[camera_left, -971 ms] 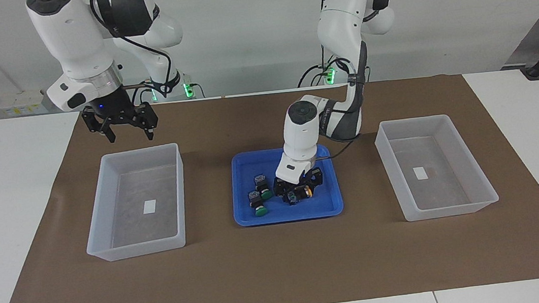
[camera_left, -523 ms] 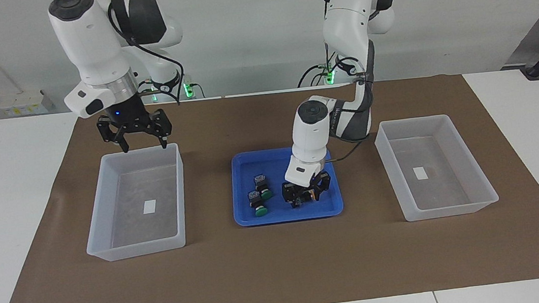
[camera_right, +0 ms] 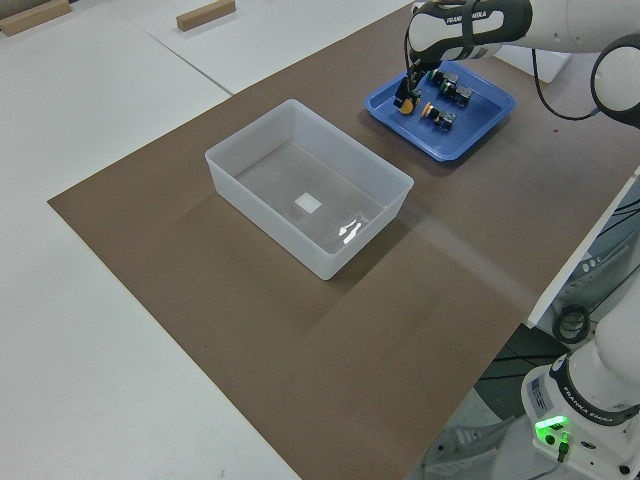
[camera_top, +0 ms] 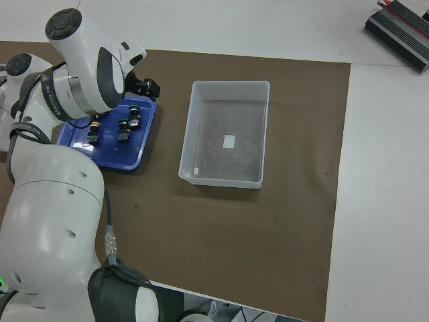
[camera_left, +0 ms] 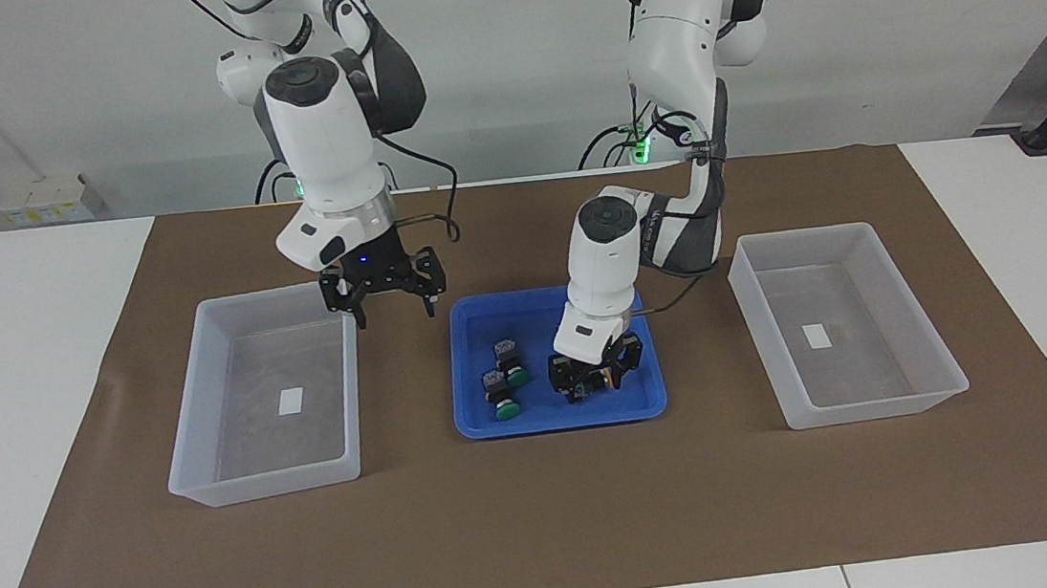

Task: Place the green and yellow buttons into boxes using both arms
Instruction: 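Carry the yellow button to the box while the right gripper reaches the tray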

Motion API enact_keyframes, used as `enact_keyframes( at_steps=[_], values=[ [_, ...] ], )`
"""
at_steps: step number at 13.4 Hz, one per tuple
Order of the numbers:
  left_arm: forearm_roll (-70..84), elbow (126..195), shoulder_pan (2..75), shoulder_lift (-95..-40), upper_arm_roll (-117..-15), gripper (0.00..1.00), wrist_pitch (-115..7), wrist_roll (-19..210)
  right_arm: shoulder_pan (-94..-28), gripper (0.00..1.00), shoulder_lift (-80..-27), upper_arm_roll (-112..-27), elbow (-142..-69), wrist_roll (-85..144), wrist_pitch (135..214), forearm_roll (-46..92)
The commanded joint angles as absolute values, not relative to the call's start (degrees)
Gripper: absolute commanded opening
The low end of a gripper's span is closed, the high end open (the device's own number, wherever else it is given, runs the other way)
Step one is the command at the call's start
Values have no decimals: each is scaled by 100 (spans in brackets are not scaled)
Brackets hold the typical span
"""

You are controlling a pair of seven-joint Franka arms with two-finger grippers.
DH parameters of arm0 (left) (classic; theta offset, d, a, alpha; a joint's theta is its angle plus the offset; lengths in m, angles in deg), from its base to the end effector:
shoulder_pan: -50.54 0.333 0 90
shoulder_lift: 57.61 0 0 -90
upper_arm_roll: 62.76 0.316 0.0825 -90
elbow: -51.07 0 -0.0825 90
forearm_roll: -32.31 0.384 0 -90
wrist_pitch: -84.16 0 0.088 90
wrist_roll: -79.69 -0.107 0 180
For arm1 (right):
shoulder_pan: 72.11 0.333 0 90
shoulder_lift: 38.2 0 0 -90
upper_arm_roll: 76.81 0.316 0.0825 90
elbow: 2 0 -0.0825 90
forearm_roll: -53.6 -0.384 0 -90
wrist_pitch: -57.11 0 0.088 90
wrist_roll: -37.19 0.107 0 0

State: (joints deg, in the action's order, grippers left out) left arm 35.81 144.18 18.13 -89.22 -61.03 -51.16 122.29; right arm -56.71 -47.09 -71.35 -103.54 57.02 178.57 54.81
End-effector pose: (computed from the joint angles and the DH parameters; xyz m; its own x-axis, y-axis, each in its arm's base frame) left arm 0.6050 -0.3614 0.3192 0.9698 0.1660 0.1789 0.1548 -0.9851 0.0749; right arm 0.5861 0.2191 0.4880 0.9831 0.0187 0.1824 0.0302 -0.9977 -0.0604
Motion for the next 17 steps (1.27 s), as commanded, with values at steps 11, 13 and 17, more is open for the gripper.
enact_keyframes(
  at_steps=[11, 13, 17],
  values=[
    [3267, 13220, 3628, -8320, -6223, 20, -2774, 10065, -5014, 100, -4787, -7136, -12081, 5767, 20491, 5694],
    [3258, 13211, 4085, -8249, -6223, 20, -2553, 9326, -4883, 100, -5041, -7136, -12127, 5775, 20985, 5702],
    [3249, 13263, 4718, -8134, -6144, 20, -2640, 8026, -4865, 100, -5244, -7145, -12118, 5723, 21241, 6279]
  ],
)
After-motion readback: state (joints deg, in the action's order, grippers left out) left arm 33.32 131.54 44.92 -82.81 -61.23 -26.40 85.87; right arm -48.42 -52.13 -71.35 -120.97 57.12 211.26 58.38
